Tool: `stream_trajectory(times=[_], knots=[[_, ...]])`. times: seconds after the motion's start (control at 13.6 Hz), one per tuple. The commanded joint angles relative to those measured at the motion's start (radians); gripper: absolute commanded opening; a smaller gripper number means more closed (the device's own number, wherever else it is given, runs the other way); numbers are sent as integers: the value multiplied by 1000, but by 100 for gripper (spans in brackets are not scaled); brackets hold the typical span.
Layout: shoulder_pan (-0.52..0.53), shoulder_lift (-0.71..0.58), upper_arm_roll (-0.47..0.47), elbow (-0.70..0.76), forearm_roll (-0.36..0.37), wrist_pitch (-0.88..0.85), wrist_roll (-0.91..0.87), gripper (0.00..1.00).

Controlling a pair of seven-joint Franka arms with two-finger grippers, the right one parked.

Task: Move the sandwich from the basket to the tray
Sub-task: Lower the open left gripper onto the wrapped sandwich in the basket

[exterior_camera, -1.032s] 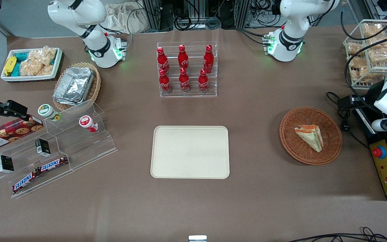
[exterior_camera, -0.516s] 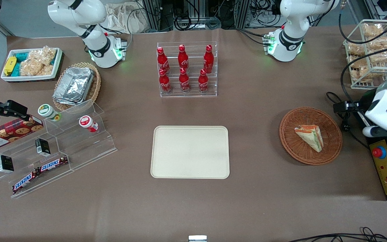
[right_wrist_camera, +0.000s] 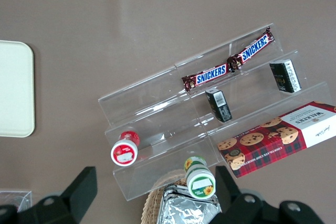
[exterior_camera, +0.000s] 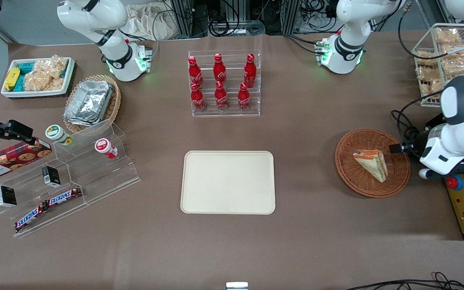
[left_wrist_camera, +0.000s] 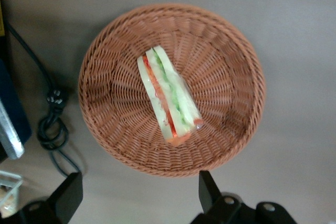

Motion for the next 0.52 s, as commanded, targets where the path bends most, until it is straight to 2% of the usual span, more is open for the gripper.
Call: stream_trajectory(times=[0.0, 0.22, 0.44], knots=[[17, 27, -11, -69, 3, 123, -180, 99], [14, 80, -11, -92, 4, 220, -318, 98], [11, 82, -11, -188, 15, 361, -369, 97]])
